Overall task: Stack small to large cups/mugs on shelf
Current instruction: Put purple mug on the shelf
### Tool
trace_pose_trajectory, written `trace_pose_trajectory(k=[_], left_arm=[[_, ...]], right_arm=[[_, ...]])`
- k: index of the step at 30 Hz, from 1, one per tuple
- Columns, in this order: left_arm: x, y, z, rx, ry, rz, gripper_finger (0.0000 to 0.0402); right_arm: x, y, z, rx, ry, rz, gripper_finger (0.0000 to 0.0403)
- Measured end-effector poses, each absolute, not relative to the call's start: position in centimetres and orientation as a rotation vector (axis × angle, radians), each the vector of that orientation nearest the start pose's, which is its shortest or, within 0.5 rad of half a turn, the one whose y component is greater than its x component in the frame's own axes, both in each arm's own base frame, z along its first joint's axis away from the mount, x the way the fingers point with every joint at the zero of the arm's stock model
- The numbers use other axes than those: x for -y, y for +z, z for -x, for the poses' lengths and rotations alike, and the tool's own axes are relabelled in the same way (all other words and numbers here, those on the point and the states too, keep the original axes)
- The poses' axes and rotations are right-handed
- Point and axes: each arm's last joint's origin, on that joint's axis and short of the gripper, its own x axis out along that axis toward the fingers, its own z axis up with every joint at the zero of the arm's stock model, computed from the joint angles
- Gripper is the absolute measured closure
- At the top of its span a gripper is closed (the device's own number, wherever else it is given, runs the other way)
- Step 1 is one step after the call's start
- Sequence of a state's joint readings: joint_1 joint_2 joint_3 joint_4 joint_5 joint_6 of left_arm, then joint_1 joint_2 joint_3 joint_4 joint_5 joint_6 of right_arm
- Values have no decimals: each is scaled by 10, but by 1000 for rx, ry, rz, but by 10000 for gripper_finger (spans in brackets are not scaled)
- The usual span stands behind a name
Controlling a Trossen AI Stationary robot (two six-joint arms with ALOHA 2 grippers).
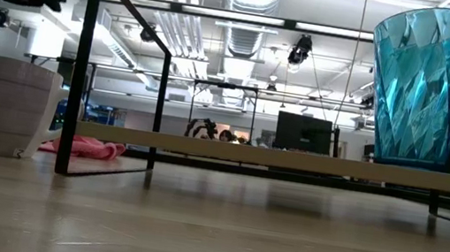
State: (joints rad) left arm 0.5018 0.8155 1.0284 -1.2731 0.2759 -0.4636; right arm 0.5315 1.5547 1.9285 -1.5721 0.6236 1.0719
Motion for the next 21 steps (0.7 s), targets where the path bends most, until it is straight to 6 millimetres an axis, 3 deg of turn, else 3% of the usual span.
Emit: trace_pose_trajectory(k=[7, 11, 21], left_arm=[[-50, 309, -126, -1102, 219, 536, 320], [-49, 304, -134, -1167, 207, 433, 320], [-36, 287, -157, -1301, 75, 336, 320]], right_arm=[[-111, 422, -232, -819, -601, -314, 335], [-111, 422, -232, -820, -602, -314, 335], [-111, 422, -232, -820, -603, -316, 335]])
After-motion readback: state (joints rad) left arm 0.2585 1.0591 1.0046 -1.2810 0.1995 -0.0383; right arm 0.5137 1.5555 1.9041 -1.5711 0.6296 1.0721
